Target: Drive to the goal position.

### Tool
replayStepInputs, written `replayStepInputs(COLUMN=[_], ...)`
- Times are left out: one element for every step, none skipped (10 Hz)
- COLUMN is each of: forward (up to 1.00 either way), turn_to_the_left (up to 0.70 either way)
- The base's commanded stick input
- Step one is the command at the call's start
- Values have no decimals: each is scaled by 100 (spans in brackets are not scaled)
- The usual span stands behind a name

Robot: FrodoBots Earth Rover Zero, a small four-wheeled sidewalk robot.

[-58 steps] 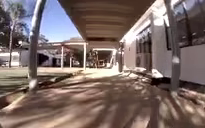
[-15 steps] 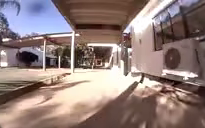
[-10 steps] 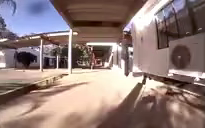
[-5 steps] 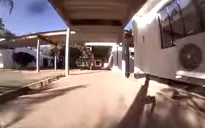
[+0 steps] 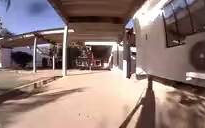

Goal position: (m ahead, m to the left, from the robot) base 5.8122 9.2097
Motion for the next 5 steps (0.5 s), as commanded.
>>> replayStepInputs(forward=[70, 70, 70, 70, 70], turn_to_the_left=[0, 0, 0, 0, 0])
